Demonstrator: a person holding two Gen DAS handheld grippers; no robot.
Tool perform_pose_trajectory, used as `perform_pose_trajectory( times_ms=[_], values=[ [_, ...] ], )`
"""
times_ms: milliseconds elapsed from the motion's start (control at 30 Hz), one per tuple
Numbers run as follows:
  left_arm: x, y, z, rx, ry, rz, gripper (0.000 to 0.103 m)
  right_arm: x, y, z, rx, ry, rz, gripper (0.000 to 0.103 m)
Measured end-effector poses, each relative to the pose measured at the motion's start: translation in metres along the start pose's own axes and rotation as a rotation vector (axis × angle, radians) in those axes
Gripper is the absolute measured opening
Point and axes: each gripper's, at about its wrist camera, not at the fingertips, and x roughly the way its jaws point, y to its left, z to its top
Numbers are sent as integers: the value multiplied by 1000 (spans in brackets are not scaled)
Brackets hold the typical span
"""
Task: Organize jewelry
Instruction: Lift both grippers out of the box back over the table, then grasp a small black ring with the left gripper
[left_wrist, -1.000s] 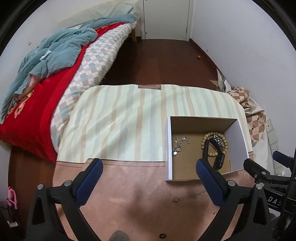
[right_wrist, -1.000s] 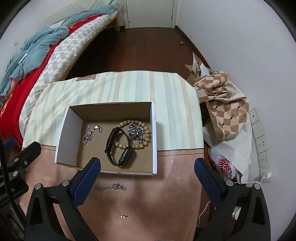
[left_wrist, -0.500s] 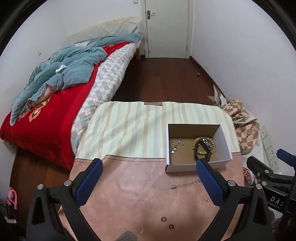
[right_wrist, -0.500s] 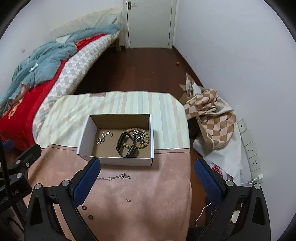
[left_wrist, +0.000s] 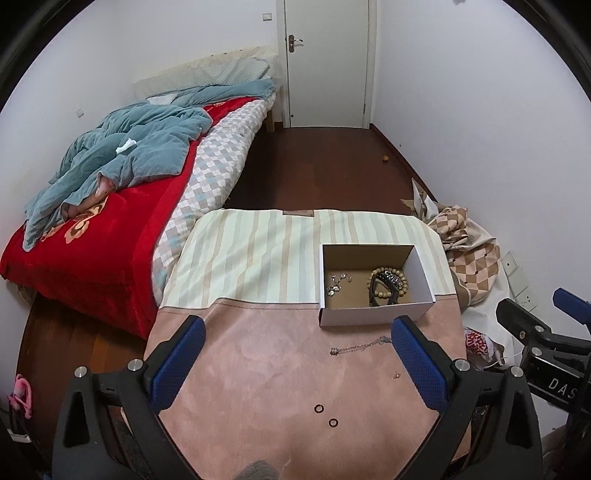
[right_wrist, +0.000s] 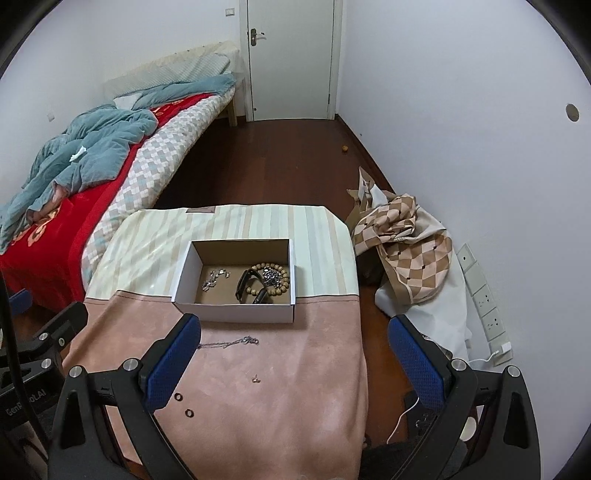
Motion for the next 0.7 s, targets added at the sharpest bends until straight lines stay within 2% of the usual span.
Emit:
perform_pose_trajectory(
  times_ms=[133,367,400,467,500,533,700],
  values=[
    [10,6,-12,-17,24,13,103,13,0,-17,6,45,22,102],
    [56,14,-61,10,173,65,103,66,-3,-72,53,191,58,102],
    [64,13,-70,19,195,72,103,75,-5,-83,65,212,66,100],
    [81,13,-86,34,239,80,103,86,-7,-96,76,238,69,84],
    [88,12,-92,36,258,82,103,95,-9,-103,79,261,71,69],
    [98,12,-99,36,285,81,103,102,-10,-109,86,281,74,65],
    [132,5,-122,19,376,12,102,126,-16,-125,107,335,77,65]
  ],
)
